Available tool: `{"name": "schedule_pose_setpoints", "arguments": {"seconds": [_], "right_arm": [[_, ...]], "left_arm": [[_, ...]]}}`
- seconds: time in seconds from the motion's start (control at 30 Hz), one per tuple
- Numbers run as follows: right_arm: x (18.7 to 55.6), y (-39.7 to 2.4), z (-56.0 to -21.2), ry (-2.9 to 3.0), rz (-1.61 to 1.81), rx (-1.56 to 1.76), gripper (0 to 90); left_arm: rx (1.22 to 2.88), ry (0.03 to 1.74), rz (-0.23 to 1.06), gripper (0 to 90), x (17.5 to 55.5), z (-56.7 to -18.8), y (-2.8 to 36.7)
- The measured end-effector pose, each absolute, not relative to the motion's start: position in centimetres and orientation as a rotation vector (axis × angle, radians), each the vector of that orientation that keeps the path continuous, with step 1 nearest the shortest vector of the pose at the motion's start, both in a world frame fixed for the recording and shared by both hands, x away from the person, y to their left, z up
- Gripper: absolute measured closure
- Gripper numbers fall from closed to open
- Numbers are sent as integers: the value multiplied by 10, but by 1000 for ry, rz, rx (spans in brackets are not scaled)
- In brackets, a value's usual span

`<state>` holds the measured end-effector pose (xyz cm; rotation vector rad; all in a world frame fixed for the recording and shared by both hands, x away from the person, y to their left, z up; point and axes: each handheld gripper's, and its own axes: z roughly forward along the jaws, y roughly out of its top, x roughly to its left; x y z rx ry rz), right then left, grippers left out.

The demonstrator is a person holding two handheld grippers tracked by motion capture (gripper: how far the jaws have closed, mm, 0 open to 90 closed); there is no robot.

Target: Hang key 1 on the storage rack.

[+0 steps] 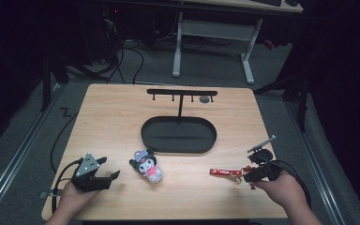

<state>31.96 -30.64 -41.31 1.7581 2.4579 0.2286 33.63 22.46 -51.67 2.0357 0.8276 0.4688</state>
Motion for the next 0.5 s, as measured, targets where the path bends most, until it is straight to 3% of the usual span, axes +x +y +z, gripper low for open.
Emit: {"name": "schedule_pose_setpoints", "arguments": {"seconds": [0.5], "right_arm": [[322, -287, -368, 2473, 213, 1683, 576]], "left_arm": [[2040, 818, 466, 251, 336, -517, 223]]}}
